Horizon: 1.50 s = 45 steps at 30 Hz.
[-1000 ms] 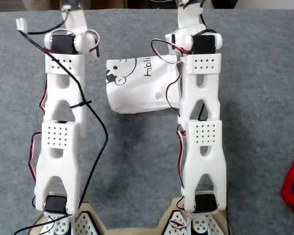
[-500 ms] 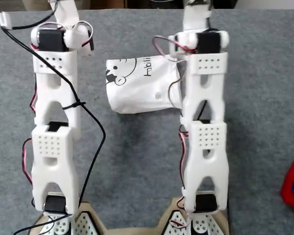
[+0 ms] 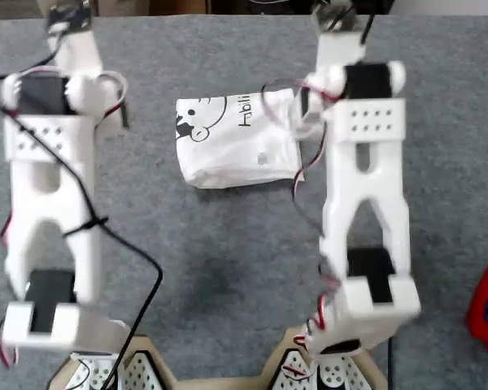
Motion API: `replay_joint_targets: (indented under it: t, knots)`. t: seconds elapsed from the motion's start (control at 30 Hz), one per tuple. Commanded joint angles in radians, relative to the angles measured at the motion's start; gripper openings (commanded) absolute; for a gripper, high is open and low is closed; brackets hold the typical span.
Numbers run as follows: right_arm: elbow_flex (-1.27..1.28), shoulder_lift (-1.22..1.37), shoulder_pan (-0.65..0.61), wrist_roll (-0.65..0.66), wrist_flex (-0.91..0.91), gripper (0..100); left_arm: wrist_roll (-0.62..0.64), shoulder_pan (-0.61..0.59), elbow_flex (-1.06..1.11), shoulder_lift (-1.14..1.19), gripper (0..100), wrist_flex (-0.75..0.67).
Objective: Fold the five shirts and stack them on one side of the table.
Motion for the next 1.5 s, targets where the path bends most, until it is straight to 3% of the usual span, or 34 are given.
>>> replay_joint_targets:
  t: [0.0, 0.13, 0.4, 0.63, 0.93, 1.17, 1.47]
  knots:
    - [0.213, -0.189, -0.047, -0.184, -0.034, 1.9, -0.038, -0.069, 0.183, -0.17, 2, 0.008]
    - [0.338, -0.222, -0.059, -0.4, -0.172, 4.9, -0.095, -0.153, 0.342, -0.318, 2, 0.006]
    - [0.625, -0.222, -0.087, -0.95, -0.529, 33.3, -0.123, -0.209, 0.543, -0.549, 2, 0.005]
    - [0.779, -0.206, -0.162, -1.143, -0.933, 34.7, -0.123, -0.209, 0.66, -0.645, 2, -0.064]
    - [0.68, 0.062, -0.133, -1.246, -1.005, 34.7, -0.121, -0.203, 0.684, -0.65, 2, -0.118]
    - [0.515, 0.305, -0.094, -1.255, -0.996, 34.7, -0.12, -0.201, 0.689, -0.65, 2, -0.13]
    - [0.395, 0.4, -0.061, -1.249, -0.936, 34.6, -0.12, -0.201, 0.689, -0.65, 2, -0.13]
